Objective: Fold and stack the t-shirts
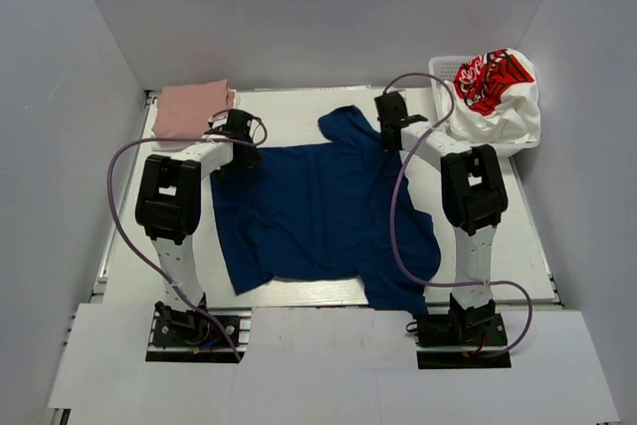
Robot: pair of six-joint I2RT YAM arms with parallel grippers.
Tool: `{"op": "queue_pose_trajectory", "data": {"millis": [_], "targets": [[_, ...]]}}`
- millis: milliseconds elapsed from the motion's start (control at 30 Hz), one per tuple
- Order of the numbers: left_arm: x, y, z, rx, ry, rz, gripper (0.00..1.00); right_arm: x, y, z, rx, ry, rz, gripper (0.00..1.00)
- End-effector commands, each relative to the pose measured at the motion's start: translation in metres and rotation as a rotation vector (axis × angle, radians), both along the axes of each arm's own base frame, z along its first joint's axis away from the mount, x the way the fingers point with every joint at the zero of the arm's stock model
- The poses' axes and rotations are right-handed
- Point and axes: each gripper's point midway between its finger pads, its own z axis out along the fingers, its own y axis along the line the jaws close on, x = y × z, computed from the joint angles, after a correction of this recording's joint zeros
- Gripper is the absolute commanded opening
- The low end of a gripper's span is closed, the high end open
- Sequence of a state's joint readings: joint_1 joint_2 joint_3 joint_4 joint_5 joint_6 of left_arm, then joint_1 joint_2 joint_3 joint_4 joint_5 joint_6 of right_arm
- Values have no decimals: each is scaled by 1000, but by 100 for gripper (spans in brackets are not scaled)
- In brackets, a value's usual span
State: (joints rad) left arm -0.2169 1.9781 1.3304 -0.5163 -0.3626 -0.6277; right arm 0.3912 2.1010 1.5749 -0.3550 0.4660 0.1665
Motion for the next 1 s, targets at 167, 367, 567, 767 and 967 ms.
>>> {"op": "queue_pose_trajectory", "data": {"millis": [167, 367, 567, 767, 967], "targets": [[24, 2, -18, 43, 82, -39, 100, 67, -68, 61, -138, -119, 40, 24], [26, 13, -13, 83, 75, -21, 100, 66, -79, 96, -148, -194, -2, 49], [26, 21, 18, 101, 38, -29, 100, 43, -44, 99, 10, -148, 131, 90], [40, -4, 70, -4, -94, -102, 100, -34, -4, 95, 337, -141, 165, 90], [26, -22, 79, -77, -151, -183, 100, -74, 13, 65, 456, -125, 181, 90]]}}
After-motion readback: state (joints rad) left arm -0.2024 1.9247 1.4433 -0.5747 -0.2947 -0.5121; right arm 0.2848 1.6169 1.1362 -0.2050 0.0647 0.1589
